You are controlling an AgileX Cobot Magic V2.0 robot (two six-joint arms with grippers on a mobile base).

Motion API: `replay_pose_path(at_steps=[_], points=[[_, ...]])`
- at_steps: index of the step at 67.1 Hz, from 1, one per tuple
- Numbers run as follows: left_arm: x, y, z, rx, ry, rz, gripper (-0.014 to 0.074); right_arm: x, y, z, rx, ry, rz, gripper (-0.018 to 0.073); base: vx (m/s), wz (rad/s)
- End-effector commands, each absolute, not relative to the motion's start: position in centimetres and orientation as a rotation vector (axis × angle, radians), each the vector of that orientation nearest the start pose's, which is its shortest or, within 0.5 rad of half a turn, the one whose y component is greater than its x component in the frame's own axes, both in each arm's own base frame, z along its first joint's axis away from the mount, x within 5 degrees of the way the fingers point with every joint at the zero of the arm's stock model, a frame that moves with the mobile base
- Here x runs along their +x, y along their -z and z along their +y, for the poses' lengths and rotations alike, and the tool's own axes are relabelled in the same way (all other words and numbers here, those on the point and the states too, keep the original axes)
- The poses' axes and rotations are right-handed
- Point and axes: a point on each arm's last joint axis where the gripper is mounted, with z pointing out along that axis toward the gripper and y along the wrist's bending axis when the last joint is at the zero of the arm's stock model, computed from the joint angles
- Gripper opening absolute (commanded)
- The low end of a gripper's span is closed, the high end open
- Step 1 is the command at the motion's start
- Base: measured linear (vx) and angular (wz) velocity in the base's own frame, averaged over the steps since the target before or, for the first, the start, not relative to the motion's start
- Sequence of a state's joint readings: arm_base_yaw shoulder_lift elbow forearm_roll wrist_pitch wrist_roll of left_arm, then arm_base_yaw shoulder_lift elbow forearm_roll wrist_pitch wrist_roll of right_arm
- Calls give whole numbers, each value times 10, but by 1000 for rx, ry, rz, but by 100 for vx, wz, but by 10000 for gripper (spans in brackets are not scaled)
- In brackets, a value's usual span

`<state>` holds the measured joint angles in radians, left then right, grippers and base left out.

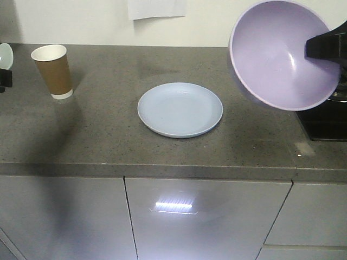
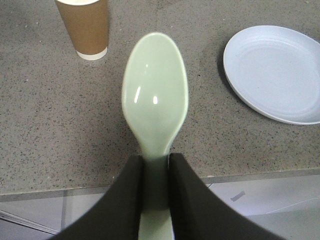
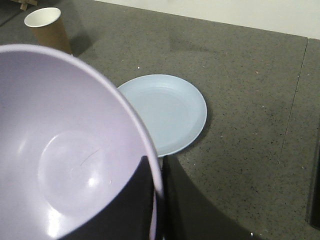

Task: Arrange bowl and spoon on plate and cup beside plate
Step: 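Continue driving forward until the plate is close below the grippers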

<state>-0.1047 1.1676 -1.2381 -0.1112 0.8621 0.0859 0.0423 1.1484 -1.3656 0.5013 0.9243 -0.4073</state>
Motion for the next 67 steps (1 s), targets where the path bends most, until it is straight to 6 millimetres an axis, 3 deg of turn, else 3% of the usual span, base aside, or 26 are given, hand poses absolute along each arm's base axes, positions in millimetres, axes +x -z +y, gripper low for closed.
replay_pose_path(at_steps=[1,67], points=[[234,-416,-34,157,166,2169,-6,216,-467,43,-338,-383,1963,-4,4,1],[234,-416,-34,157,166,2169,-6,216,-467,43,-338,-383,1963,-4,3,0]])
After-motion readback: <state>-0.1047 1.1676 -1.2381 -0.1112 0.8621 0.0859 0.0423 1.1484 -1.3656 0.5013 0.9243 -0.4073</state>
